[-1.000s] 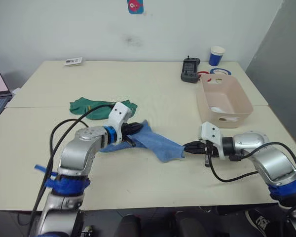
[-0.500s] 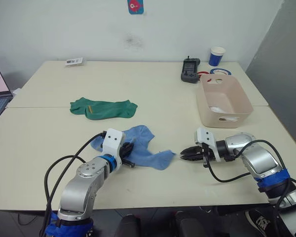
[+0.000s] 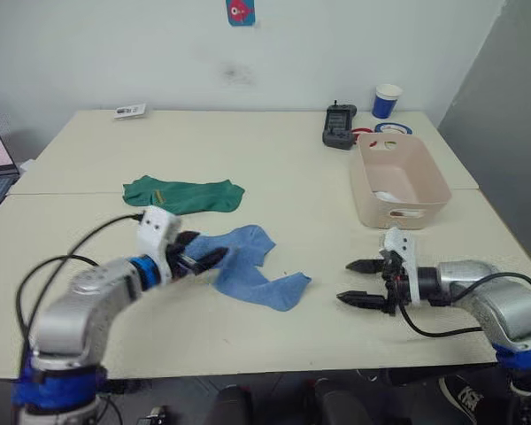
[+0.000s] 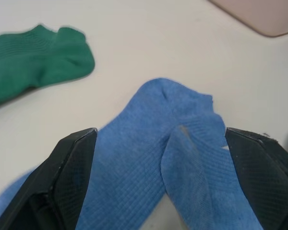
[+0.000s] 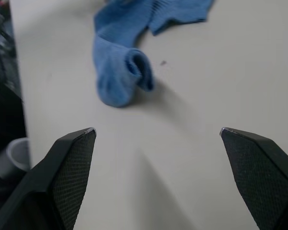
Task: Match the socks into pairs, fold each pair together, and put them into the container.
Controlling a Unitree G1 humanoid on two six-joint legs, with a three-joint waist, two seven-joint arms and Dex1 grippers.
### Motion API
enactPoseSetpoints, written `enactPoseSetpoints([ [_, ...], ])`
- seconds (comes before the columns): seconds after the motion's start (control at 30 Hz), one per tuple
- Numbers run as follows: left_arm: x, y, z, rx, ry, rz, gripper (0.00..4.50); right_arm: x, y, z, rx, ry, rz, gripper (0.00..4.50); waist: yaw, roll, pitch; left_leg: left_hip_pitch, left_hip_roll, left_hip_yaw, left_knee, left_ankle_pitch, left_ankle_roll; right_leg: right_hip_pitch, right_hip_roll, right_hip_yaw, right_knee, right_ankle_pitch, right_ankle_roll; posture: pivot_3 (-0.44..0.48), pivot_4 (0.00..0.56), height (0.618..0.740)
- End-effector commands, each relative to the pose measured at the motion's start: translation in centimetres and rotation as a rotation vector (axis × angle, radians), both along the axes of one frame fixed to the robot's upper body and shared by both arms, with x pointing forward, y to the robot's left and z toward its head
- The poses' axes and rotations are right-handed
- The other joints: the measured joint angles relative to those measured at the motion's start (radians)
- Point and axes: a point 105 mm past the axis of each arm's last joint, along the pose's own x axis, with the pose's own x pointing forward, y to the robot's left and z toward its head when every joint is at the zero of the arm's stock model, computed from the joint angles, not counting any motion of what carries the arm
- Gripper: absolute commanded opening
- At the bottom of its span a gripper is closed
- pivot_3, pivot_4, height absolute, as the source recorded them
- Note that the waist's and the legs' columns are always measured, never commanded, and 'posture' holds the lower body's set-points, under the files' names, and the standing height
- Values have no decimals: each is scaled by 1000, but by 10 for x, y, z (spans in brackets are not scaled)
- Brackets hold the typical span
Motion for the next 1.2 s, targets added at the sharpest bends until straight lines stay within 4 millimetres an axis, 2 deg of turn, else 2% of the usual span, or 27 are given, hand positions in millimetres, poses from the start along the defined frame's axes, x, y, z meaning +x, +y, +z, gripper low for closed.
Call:
enactPoseSetpoints([
  [0.03, 4, -6, -5, 39, 24, -140, 4325, -12, 21, 11, 64, 37, -7, 4500, 2, 0, 0, 0, 0, 0, 0, 0, 0, 0, 0, 0, 0, 0, 0, 0, 150, 740],
  [0.27, 23, -6, -25, 150, 52, -230, 4325, -12, 39, 8, 62, 32, -38, 4500, 5, 0, 0, -2, -1, 1, 0, 0, 0, -1, 1, 0, -1, 0, 0, 0, 150, 740],
  [0.47, 30, -21, -31, 128, 44, -286, 4325, -4, 42, 7, 65, 21, -84, 4500, 5, 0, 0, -2, 0, 1, 0, 0, 0, -1, 2, 0, -1, 0, 0, 0, 150, 740],
  [0.57, 29, -33, -30, 117, 30, -335, 3741, -1, 45, 10, 78, 15, -85, 3900, 5, 0, 0, -2, 0, 1, 0, 0, 0, -1, 2, 0, -1, 0, 0, 0, 150, 740],
  [0.63, 30, -35, -28, 116, 27, -341, 3187, -1, 46, 11, 82, 15, -82, 3296, 5, 0, 0, -2, 0, 1, 0, 0, 0, -1, 3, 0, -1, 0, 0, 0, 150, 740],
  [0.93, 29, -26, -22, 116, 28, -330, 263, 0, 49, 11, 91, 16, -82, 71, 4, 0, 0, -2, 0, 0, 0, 0, 0, -1, 5, 0, -1, 0, 0, 0, 150, 740],
  [0.97, 29, -26, -20, 110, 28, -328, 22, 1, 49, 11, 90, 15, -84, 0, 4, 0, 0, -2, 0, 0, 0, 0, 0, -1, 5, 0, -1, 0, 0, 0, 150, 740],
  [1.2, 25, -17, -12, 70, 45, -263, 22, 3, 42, 18, 96, 3, -85, 0, 3, 0, 0, -2, 0, 0, 0, 0, 0, -1, 5, 0, -1, 0, 0, 0, 150, 740],
])
